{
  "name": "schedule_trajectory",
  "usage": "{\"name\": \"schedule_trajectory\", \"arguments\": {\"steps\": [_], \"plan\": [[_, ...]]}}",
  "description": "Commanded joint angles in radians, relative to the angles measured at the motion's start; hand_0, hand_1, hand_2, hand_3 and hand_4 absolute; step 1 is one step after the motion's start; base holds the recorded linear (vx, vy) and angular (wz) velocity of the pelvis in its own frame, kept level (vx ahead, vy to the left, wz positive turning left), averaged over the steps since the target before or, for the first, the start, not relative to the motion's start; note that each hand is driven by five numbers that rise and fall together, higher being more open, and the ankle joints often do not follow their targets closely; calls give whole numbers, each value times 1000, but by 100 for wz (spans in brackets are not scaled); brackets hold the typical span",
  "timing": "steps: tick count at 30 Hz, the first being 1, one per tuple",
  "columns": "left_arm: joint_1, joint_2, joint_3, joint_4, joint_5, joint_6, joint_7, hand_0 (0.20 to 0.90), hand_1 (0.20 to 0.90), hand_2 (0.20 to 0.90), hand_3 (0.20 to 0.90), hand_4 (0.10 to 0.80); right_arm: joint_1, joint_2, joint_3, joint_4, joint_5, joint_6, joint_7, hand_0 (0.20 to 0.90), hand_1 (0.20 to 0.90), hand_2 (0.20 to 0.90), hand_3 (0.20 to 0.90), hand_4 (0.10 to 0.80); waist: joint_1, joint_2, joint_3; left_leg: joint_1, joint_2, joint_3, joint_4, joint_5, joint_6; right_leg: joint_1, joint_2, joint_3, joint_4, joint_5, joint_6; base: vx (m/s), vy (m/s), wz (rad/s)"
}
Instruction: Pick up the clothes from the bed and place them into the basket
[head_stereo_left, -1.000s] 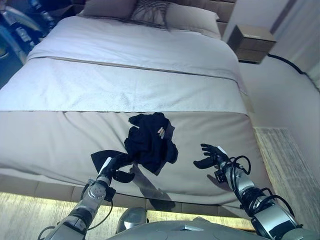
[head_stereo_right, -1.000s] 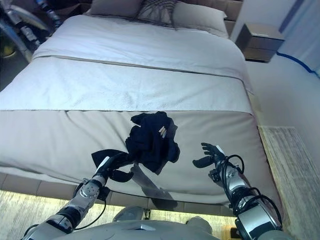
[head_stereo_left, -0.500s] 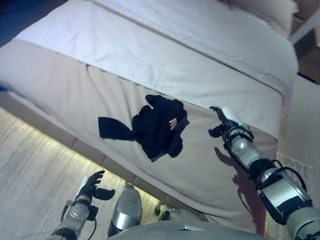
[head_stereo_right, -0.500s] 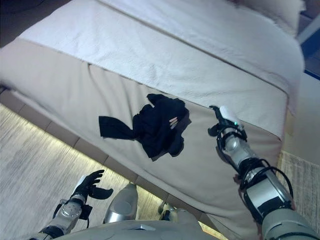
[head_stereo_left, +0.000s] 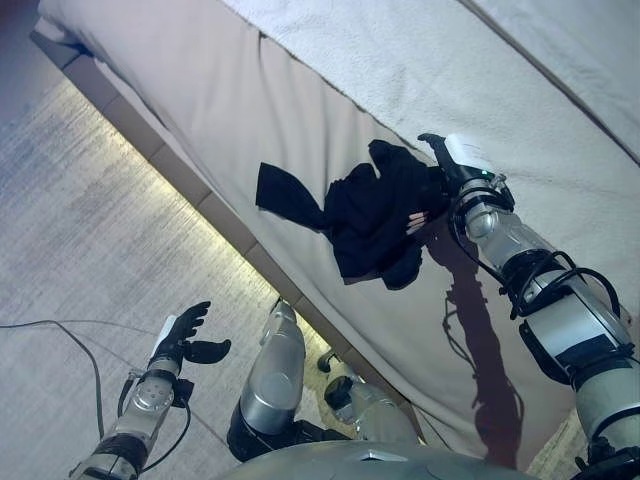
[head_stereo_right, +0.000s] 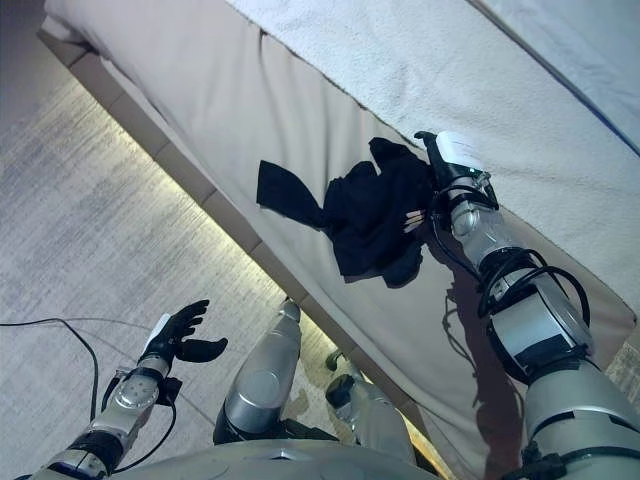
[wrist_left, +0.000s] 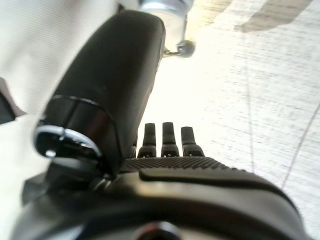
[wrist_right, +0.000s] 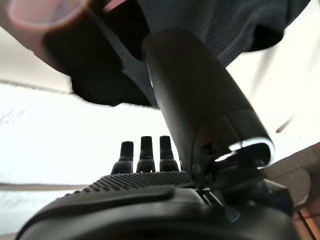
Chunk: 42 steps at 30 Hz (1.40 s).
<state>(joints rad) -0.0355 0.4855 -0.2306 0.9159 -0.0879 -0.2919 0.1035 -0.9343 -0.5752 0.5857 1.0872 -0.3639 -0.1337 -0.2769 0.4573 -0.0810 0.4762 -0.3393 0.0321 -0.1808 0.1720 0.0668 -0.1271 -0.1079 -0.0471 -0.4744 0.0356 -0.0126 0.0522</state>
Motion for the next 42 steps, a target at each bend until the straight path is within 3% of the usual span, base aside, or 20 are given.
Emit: {"name": "schedule_trajectory", "arguments": {"steps": [1,4,9,18,19,20,22,30,34,42], "plan": [[50,66,-22,-23,-25,-68,-2,900,900,900,900,800,-20,-14,61,-36,14,-47,-6,900,900,900,900,800,4,16,-49,-98,-15,56,166,-81,62,-97,-72,6,311,-70,-20,9,30,-8],[30,59,-41,-47,-58,-52,-7,900,900,900,900,800,-38,17,91,-23,4,-29,20,900,900,900,900,800,7,49,-25,-173,-46,51,254,-97,79,-170,-102,7,399,-87,-25,-18,49,-5],[16,43,-63,-71,-93,-71,0,900,900,900,900,800,-95,41,89,31,34,12,62,900,900,900,900,800,-2,99,15,-268,-64,63,335,-109,92,-279,-126,23,508,-114,-33,-79,71,12],[2,49,-51,-127,-159,-56,9,900,900,900,900,800,-148,42,56,117,133,129,151,900,900,900,900,800,-3,137,44,-345,-83,45,340,-90,112,-409,-148,64,591,-131,-23,-48,7,15],[4,51,-50,-132,-166,-55,8,900,900,900,900,800,-152,37,49,123,150,141,156,865,865,865,859,759,-6,140,44,-346,-81,45,334,-86,110,-411,-145,66,586,-129,-22,-8,11,23],[4,52,-50,-134,-167,-54,8,900,900,900,900,800,-152,36,48,123,149,141,157,789,789,789,771,671,-7,141,44,-345,-81,45,333,-85,109,-411,-144,66,584,-129,-22,-16,14,-27],[8,58,-42,-150,-171,-47,6,900,900,900,900,800,-156,19,34,123,171,144,149,300,300,300,200,100,-13,142,44,-342,-76,44,314,-76,105,-407,-134,69,564,-123,-22,-40,2,-39],[13,84,-24,-171,-183,-21,5,900,900,900,900,800,-146,-24,-18,121,256,117,121,300,300,300,200,100,-31,125,38,-267,-54,59,265,-63,80,-314,-105,61,472,-100,-23,-15,-16,5],[28,89,-26,-176,-179,-30,4,900,900,900,900,800,-131,-46,-69,121,370,101,103,300,300,300,200,100,-42,96,1,-191,-27,74,191,-54,61,-214,-75,68,350,-76,-17,0,-60,-20],[71,42,-39,-152,-123,-48,42,900,900,900,900,800,-29,-79,-204,92,616,1,77,300,300,300,200,100,-78,57,-90,-31,9,131,7,3,41,-51,-29,89,145,-30,-12,-39,1,-3]]}}
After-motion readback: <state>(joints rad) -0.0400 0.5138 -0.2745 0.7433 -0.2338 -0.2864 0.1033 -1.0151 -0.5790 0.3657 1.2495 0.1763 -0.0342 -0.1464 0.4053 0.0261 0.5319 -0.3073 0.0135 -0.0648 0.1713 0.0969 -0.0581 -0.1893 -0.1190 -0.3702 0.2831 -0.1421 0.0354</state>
